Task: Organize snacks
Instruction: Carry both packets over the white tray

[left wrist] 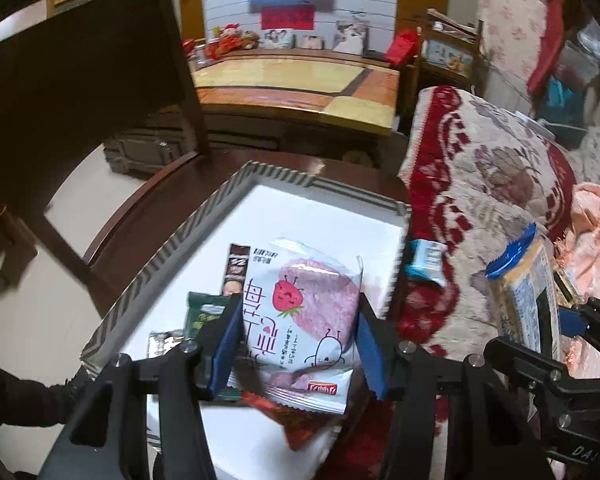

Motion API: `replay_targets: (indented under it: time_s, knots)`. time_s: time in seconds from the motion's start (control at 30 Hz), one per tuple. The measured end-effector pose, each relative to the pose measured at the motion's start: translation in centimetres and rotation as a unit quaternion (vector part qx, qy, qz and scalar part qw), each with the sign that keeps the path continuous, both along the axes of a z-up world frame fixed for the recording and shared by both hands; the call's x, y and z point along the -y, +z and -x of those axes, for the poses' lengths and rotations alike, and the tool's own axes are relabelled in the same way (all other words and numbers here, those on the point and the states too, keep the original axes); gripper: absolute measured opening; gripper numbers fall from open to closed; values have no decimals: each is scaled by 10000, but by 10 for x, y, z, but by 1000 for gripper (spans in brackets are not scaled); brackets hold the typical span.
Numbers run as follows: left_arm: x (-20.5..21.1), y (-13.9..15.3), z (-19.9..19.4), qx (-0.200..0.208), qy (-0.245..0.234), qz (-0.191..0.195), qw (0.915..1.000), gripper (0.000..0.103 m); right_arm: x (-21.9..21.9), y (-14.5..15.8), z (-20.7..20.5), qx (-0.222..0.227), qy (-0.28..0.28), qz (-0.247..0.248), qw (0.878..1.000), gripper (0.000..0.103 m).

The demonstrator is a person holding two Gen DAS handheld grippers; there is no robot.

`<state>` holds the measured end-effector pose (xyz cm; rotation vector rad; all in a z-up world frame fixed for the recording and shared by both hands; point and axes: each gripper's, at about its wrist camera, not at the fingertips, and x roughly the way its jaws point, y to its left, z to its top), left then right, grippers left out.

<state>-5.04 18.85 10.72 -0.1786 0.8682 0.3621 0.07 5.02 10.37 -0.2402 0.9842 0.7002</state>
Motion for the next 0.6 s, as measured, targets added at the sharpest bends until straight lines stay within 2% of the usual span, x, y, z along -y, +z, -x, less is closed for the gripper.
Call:
replay_targets:
  time_s: [0.6]
  knots:
    - [-67, -28, 16, -222, 759, 375, 9962, 56, -87, -12, -18, -259, 609, -1, 9978, 56]
